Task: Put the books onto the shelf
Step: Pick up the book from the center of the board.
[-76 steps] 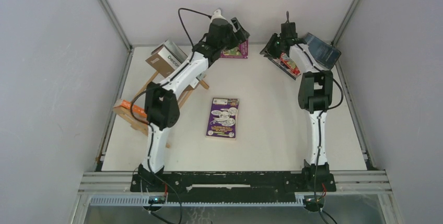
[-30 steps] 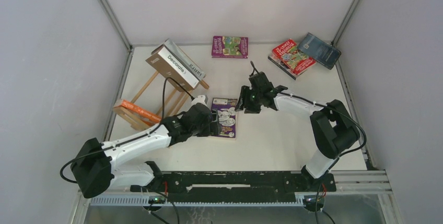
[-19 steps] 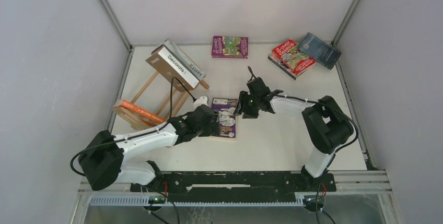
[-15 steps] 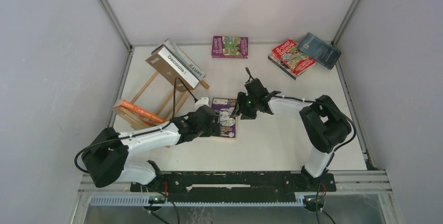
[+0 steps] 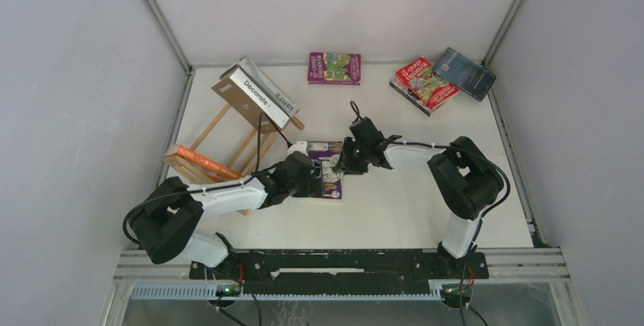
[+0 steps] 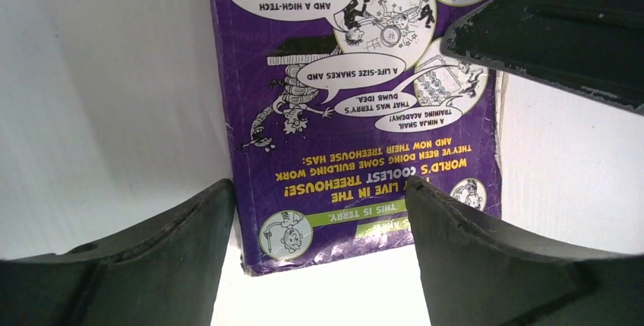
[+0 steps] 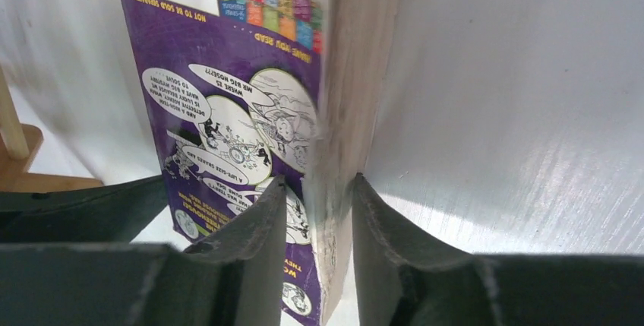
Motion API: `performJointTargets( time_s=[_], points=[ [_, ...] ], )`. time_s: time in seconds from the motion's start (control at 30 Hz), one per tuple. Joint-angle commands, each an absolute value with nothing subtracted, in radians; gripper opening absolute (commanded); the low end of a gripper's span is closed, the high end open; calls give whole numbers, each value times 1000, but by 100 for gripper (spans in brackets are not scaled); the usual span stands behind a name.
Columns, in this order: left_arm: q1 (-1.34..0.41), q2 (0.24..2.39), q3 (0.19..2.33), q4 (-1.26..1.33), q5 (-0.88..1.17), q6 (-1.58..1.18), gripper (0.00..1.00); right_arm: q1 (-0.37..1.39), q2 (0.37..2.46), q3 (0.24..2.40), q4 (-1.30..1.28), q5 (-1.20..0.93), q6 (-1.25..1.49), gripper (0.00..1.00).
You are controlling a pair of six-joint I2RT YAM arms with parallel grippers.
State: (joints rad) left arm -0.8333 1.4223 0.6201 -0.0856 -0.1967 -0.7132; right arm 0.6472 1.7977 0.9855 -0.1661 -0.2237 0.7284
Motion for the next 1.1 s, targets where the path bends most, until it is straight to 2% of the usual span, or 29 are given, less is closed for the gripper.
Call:
performJointTargets(
  time_s=[0.0, 0.1, 0.17, 0.27, 0.6, 0.8, 1.07],
  points=[
    [-839, 1499, 577, 168, 65, -733, 84, 693, 1854, 951, -119, -275, 777, 25],
    [-839, 1489, 569, 202, 115, -747, 82, 691, 1854, 927, -91, -311, 790, 7],
    [-839, 1466, 569, 204, 130, -746, 82, 684, 1847, 908, -60, -342, 804, 0],
    [-839, 1422, 580, 185, 152, -746, 83, 662, 1825, 884, -12, -408, 817, 0],
    [-773, 1244, 565, 91, 171, -755, 99, 475, 1674, 785, 196, -714, 909, 0],
    [-679, 1206, 517, 134, 231, -781, 100, 401, 1625, 725, 290, -874, 999, 0],
    [-659, 1290, 527, 186, 276, -796, 100, 371, 1583, 620, 470, -950, 1163, 0]
  ],
)
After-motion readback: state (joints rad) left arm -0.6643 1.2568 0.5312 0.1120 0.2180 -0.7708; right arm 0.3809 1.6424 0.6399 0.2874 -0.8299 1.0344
